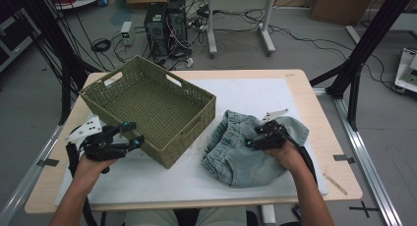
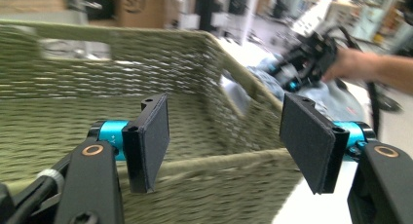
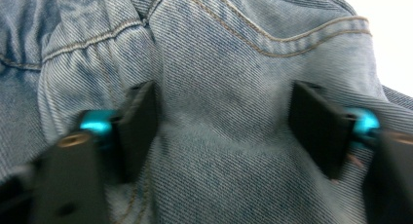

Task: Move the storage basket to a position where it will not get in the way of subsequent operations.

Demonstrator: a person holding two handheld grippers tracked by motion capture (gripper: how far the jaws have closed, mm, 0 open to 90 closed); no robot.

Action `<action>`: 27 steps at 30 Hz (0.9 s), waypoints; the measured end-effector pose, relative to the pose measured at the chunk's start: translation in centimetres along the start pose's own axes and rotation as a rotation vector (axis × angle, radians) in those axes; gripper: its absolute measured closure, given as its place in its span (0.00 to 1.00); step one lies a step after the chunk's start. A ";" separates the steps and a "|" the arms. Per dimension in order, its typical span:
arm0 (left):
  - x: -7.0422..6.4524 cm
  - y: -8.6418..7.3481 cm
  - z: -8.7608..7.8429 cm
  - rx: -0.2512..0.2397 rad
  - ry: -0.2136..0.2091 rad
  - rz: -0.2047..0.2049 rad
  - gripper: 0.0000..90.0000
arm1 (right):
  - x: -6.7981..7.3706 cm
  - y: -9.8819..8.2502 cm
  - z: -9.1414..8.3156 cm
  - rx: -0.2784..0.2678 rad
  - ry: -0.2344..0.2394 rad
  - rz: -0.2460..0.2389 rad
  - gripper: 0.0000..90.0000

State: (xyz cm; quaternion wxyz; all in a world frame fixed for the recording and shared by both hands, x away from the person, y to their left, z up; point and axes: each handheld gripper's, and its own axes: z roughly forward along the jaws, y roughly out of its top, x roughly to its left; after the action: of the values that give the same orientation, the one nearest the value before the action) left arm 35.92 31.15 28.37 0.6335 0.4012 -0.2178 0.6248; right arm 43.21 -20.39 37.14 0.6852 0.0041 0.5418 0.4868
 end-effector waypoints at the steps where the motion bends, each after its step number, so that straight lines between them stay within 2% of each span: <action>1: 0.2 0.0 -0.4 -0.013 0.016 -0.005 0.39 | -0.1 0.1 0.0 0.002 -0.003 -0.003 0.67; 2: 0.3 0.0 -0.6 -0.015 0.021 -0.006 0.39 | -0.1 0.2 -0.1 -0.006 -0.012 -0.027 0.85; 3: 0.4 0.0 -0.8 -0.020 0.028 -0.009 0.39 | -0.1 0.2 -0.1 -0.010 -0.022 -0.038 0.91; 5: 0.5 0.0 -1.1 -0.023 0.040 -0.008 0.39 | -0.4 0.3 0.0 -0.023 -0.016 -0.028 0.94; 7: 0.6 0.0 -1.3 -0.029 0.048 -0.009 0.39 | -0.8 0.5 -0.2 -0.068 -0.046 -0.009 0.95; 9: 0.7 0.0 -1.4 -0.030 0.059 -0.009 0.39 | -1.7 1.0 -0.8 -0.149 -0.118 0.061 0.95; 10: 0.8 0.1 -1.4 -0.032 0.064 -0.010 0.39 | -2.1 1.2 -1.0 -0.174 -0.151 0.095 0.95; 11: 0.8 0.1 -1.4 -0.033 0.070 -0.012 0.39 | -2.9 1.4 -1.2 -0.191 -0.213 0.146 0.95; 12: 0.8 0.1 -1.4 -0.029 0.079 -0.011 0.39 | -3.5 1.6 -1.4 -0.198 -0.254 0.178 0.95; 13: 0.8 0.1 -1.4 -0.028 0.086 -0.009 0.39 | -4.5 1.7 -1.6 -0.212 -0.329 0.244 0.95; 16: 0.7 0.2 -1.3 -0.023 0.101 -0.007 0.39 | -6.5 1.7 -2.6 -0.261 -0.476 0.419 0.95; 17: 0.7 0.2 -1.2 -0.022 0.101 -0.009 0.39 | -7.0 1.6 -2.8 -0.276 -0.480 0.473 0.95; 18: 0.6 0.3 -0.9 -0.017 0.099 -0.009 0.39 | -7.4 1.5 -2.9 -0.283 -0.458 0.498 0.94; 20: 0.5 0.5 -0.4 -0.005 0.095 -0.003 0.39 | -7.5 1.3 -2.9 -0.293 -0.418 0.486 0.86; 21: 0.3 0.7 -0.1 -0.003 0.090 -0.003 0.39 | -7.2 1.3 -2.9 -0.305 -0.377 0.463 0.76; 22: 0.2 0.8 0.3 -0.001 0.086 -0.003 0.39 | -6.9 1.4 -3.0 -0.314 -0.368 0.440 0.68; 24: -0.1 1.3 1.1 0.006 0.076 -0.001 0.39 | -6.1 1.6 -3.5 -0.347 -0.366 0.417 0.51; 27: -1.0 2.3 2.6 0.015 0.054 0.010 0.39 | -4.6 2.1 -4.7 -0.397 -0.385 0.347 0.39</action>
State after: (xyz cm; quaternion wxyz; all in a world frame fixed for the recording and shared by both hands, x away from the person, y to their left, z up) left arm 34.14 28.24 29.67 0.6331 0.3878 -0.1980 0.6400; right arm 38.65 -24.83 39.72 0.6692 0.0545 0.2881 0.6828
